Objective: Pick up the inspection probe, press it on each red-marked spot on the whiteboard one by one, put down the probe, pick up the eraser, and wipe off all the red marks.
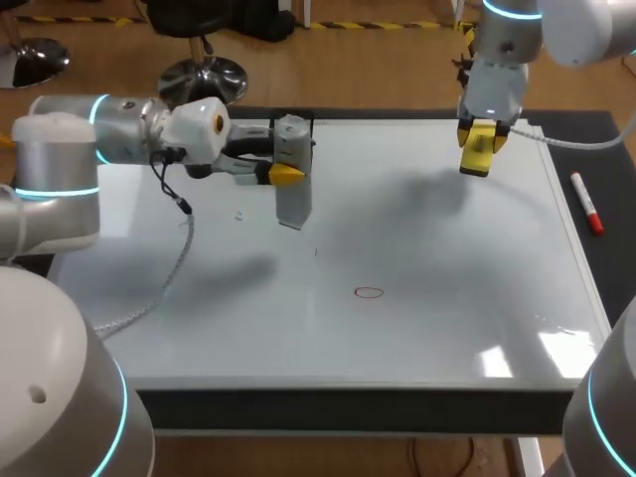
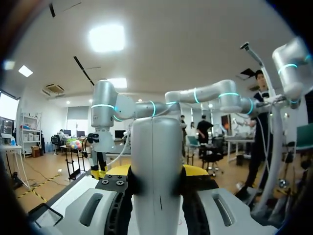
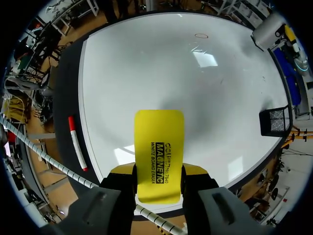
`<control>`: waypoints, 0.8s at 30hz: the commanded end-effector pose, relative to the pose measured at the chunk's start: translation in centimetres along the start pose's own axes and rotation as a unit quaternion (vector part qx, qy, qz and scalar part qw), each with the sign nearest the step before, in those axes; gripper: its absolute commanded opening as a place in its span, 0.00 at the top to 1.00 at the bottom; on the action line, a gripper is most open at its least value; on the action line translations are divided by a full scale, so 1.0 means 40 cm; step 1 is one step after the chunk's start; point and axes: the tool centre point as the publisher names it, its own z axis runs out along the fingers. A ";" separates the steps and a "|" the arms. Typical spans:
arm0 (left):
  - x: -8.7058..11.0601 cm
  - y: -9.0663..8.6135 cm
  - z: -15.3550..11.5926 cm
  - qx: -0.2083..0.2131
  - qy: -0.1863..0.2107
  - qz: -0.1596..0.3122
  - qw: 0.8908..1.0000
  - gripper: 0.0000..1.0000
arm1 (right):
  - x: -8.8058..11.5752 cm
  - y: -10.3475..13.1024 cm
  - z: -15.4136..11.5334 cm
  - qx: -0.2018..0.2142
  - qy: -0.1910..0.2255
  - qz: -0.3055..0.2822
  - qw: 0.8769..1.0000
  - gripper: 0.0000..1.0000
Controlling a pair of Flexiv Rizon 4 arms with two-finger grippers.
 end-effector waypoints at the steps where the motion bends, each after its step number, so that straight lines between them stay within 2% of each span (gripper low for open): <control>1: -0.026 0.029 0.029 0.012 0.037 -0.010 0.999 1.00 | 0.002 -0.001 -0.003 0.001 0.001 -0.001 1.000 1.00; 12: 0.007 0.063 0.087 0.017 0.079 -0.030 0.996 1.00 | 0.002 -0.001 -0.003 0.001 0.001 -0.001 1.000 1.00; 19: 0.045 0.094 0.155 0.005 0.137 -0.046 0.990 1.00 | 0.002 -0.001 -0.003 0.001 0.001 -0.001 1.000 1.00; 24: 0.048 0.105 0.163 0.002 0.147 -0.051 0.988 1.00 | 0.002 -0.001 -0.003 0.001 0.001 -0.001 1.000 1.00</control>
